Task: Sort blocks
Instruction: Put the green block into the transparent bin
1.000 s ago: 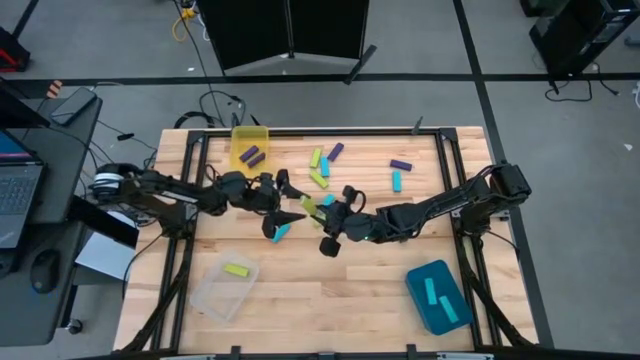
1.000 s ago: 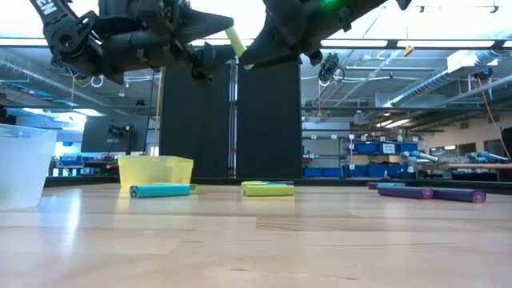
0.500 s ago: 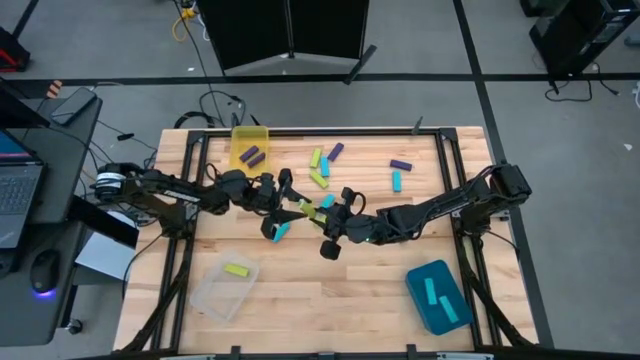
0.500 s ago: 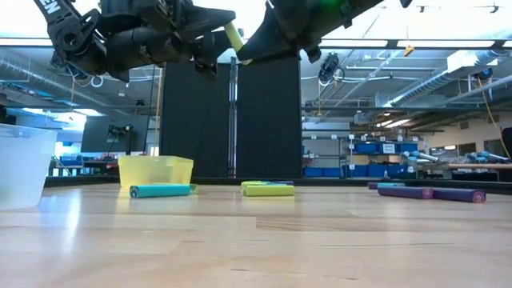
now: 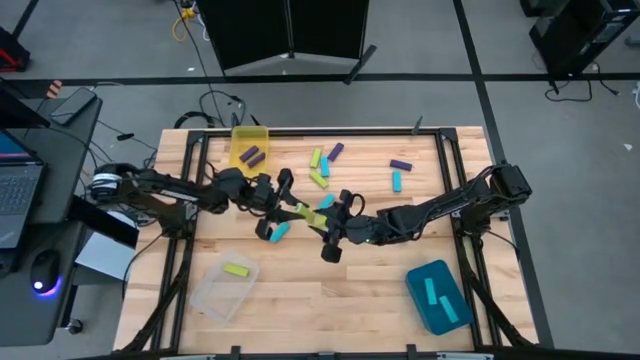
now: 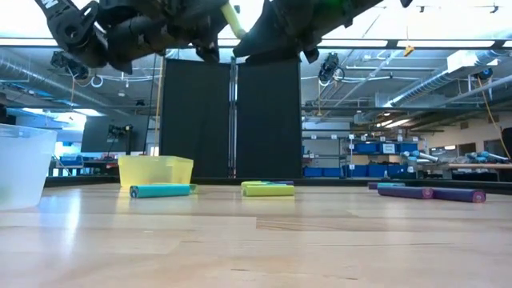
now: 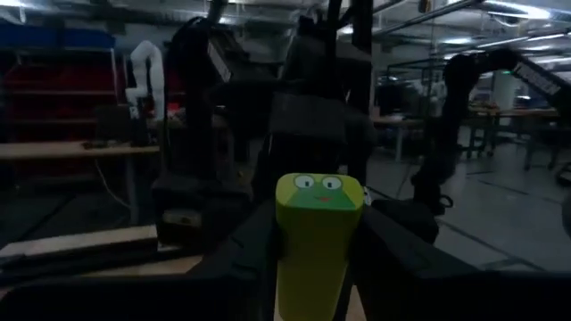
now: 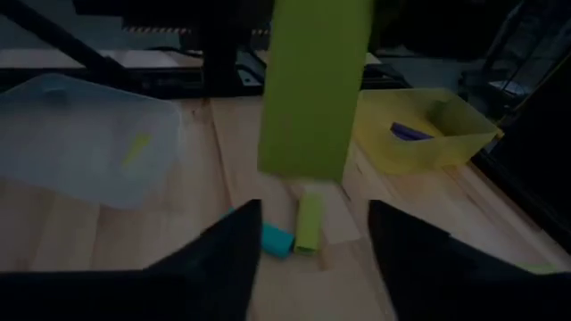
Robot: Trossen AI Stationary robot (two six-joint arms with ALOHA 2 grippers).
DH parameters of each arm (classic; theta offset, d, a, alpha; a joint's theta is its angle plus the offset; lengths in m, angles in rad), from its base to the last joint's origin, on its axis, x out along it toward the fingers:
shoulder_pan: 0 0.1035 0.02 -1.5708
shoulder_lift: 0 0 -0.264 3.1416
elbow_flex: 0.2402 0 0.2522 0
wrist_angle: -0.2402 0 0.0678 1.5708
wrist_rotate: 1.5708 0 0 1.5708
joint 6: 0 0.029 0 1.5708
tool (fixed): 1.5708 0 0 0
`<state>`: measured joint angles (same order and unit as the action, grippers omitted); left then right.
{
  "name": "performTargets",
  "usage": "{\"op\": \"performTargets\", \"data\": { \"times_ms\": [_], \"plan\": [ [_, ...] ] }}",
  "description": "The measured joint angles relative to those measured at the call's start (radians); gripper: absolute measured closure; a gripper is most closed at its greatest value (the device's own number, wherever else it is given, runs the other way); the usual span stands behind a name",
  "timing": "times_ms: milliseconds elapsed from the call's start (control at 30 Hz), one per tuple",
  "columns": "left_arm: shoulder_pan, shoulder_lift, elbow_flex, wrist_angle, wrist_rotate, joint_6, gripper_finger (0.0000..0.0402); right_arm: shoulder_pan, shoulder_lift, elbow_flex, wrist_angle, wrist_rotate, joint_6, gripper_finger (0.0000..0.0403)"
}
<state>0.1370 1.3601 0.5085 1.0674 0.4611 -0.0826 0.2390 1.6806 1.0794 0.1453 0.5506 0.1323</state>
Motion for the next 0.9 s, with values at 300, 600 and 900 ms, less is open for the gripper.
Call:
{"op": "performTargets", "data": {
  "times_ms": [300, 600, 900],
  "plan": [
    [-0.019, -0.201, 0.199, -0.737, 0.011, 0.175, 0.0289, -0.014, 0.000, 0.000, -0.137, 0.025, -0.003, 0.0161],
    [-0.258, -0.273, 0.466, -1.733, -0.307, 0.135, 0.0289, -0.068, 0.000, -0.001, -0.227, -0.074, -0.036, 0.0353],
    [-0.608, -0.272, 0.431, -1.965, -0.410, -0.316, 0.0289, -0.124, 0.000, -0.001, -0.225, -0.112, -0.089, 0.0374]
  ]
}}
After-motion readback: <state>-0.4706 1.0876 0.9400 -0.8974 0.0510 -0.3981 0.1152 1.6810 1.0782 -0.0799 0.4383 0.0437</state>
